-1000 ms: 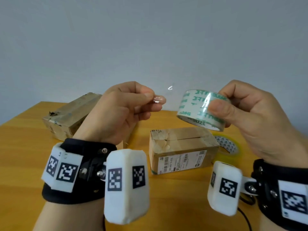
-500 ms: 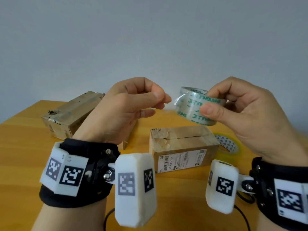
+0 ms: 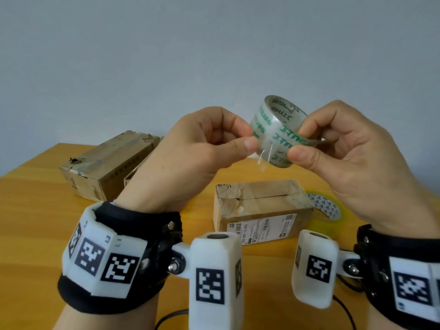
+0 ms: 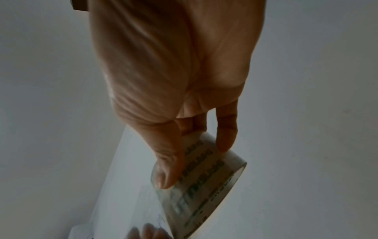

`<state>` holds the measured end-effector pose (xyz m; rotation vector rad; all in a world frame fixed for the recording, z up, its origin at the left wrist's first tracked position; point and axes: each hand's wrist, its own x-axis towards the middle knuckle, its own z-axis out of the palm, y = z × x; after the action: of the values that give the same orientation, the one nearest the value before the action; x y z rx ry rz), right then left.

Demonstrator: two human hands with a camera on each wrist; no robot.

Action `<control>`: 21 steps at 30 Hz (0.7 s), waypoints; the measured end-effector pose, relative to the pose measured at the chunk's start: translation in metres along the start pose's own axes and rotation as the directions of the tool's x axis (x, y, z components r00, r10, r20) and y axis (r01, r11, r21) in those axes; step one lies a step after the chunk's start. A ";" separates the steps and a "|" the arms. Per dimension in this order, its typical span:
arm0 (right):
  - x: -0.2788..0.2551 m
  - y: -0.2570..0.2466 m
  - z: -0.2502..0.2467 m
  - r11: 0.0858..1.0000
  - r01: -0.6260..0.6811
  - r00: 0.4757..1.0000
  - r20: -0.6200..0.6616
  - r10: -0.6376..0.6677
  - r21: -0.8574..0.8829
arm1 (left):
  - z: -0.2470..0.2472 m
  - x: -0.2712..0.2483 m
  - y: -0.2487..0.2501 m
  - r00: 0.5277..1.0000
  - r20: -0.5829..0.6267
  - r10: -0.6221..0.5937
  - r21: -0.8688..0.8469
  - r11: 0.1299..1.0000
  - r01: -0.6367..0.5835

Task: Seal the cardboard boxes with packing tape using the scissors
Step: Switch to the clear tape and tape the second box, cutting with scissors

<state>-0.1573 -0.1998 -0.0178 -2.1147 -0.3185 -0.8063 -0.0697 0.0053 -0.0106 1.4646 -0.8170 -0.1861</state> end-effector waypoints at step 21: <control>0.000 -0.009 0.010 0.995 -0.029 0.998 -0.055 0.023 -0.100 | 0.019 -0.004 0.007 0.985 -0.148 0.084 0.476 0.879 -0.003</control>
<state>-0.1567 -0.1865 -0.0168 -2.1817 -0.2255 -0.8787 -0.0862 -0.0065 -0.0073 1.8919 -0.7916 0.1857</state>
